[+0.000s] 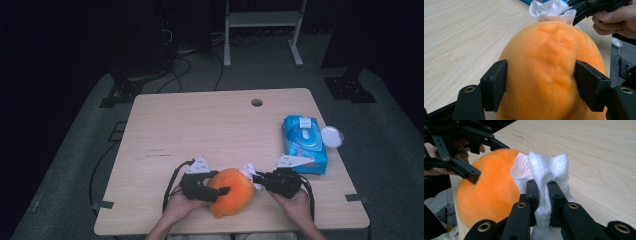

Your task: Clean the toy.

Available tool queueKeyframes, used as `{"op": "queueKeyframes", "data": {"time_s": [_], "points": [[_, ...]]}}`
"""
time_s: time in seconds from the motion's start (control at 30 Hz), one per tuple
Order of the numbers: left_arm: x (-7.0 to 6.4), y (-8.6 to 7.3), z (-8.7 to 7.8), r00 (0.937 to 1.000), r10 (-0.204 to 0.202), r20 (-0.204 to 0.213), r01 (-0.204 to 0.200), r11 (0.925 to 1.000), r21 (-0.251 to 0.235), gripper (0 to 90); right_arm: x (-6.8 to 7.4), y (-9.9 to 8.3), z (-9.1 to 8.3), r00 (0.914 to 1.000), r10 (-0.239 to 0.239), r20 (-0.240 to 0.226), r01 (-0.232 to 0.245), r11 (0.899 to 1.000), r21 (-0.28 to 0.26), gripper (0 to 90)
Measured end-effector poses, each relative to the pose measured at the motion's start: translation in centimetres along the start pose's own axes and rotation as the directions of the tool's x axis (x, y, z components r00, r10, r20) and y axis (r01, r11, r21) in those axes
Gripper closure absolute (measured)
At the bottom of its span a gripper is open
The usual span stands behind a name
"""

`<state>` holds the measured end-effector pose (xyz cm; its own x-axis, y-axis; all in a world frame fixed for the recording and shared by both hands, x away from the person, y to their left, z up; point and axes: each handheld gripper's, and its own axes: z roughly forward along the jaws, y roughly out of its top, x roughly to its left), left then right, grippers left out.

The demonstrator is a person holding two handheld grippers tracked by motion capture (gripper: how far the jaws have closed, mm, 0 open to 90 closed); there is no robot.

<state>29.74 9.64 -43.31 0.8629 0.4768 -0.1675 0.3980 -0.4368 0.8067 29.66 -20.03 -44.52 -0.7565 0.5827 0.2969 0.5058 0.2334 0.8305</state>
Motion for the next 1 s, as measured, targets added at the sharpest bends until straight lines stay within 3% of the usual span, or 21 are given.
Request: {"op": "queueKeyframes", "data": {"time_s": [0.07, 0.2, 0.27, 0.33, 0.4, 0.43, 0.5, 0.57, 0.6, 0.7, 0.77, 0.87, 0.93, 0.97, 1.0], "points": [[0.0, 0.0, 0.0, 1.0000, 0.000, -0.003, 0.000, 1.0000, 0.003, 29.7, 0.5, 0.4, 0.1, 0.9999, 0.004, -0.009, -0.004, 1.000, -0.021, 80.6], [-0.1, 0.0, 0.1, 1.0000, 0.001, 0.003, -0.001, 1.0000, -0.002, 28.6, 2.0, 1.3, 0.1, 0.9968, -0.052, -0.060, 0.046, 0.995, -0.086, 80.6], [-0.1, 0.1, 0.1, 0.9999, -0.008, 0.014, 0.008, 1.0000, -0.003, 24.4, 2.4, 1.4, 0.3, 0.9954, -0.083, -0.047, 0.080, 0.995, -0.067, 80.6], [-0.1, 0.3, 0.6, 0.9978, -0.056, 0.037, 0.055, 0.9985, 0.005, 15.7, 1.7, 1.0, 0.5, 0.9974, -0.045, -0.056, 0.041, 0.997, -0.066, 80.6], [-0.1, 0.6, 1.1, 0.9969, -0.068, 0.038, 0.068, 0.9976, 0.017, 9.2, 1.1, 0.9, 0.6, 0.9976, -0.002, -0.070, -0.002, 0.997, -0.071, 80.6], [-0.1, 0.8, 1.2, 0.9977, -0.058, 0.034, 0.057, 0.9981, 0.021, 10.1, 1.1, 1.0, 0.6, 0.9979, -0.003, -0.065, -0.001, 0.997, -0.072, 80.6], [-0.7, 1.2, 1.1, 0.9999, 0.011, -0.005, -0.011, 0.9999, 0.010, 22.2, 1.2, 1.2, 0.7, 0.9985, -0.011, -0.053, 0.007, 0.997, -0.075, 80.6], [-1.4, 1.7, 0.9, 0.9957, 0.080, -0.046, -0.080, 0.9967, -0.012, 34.8, 1.0, 1.4, 0.7, 0.9986, -0.010, -0.052, 0.005, 0.996, -0.090, 80.6], [-1.7, 2.0, 0.9, 0.9898, 0.117, -0.082, -0.119, 0.9927, -0.022, 37.9, 0.9, 1.6, 0.6, 0.9986, -0.007, -0.053, 0.002, 0.995, -0.101, 80.6], [-2.7, 2.2, 1.1, 0.9607, 0.200, -0.193, -0.209, 0.9776, -0.028, 40.7, 0.6, 2.2, 0.4, 0.9991, -0.009, -0.042, 0.004, 0.992, -0.124, 80.6], [-2.9, 1.9, 1.4, 0.9620, 0.200, -0.185, -0.207, 0.9782, -0.017, 39.5, 0.3, 2.2, 0.5, 0.9993, -0.009, -0.037, 0.004, 0.993, -0.121, 80.6], [-2.8, 1.9, 1.3, 0.9748, 0.175, -0.138, -0.180, 0.9834, -0.022, 28.4, 0.1, 1.4, 0.7, 0.9991, -0.016, -0.040, 0.012, 0.995, -0.094, 80.6], [-2.3, 2.2, 0.9, 0.9908, 0.099, -0.093, -0.102, 0.9941, -0.035, 15.0, 0.7, 1.1, 0.5, 0.9984, -0.041, -0.039, 0.038, 0.996, -0.080, 80.6], [-1.8, 2.3, 0.9, 0.9947, 0.053, -0.088, -0.054, 0.9984, -0.016, 8.3, 1.0, 0.9, 0.5, 0.9972, -0.059, -0.047, 0.055, 0.996, -0.074, 80.7], [-1.5, 2.2, 1.0, 0.9959, 0.034, -0.083, -0.034, 0.9994, 0.001, 3.5, 1.4, 0.7, 0.4, 0.9948, -0.084, -0.058, 0.080, 0.994, -0.068, 80.7]]}}
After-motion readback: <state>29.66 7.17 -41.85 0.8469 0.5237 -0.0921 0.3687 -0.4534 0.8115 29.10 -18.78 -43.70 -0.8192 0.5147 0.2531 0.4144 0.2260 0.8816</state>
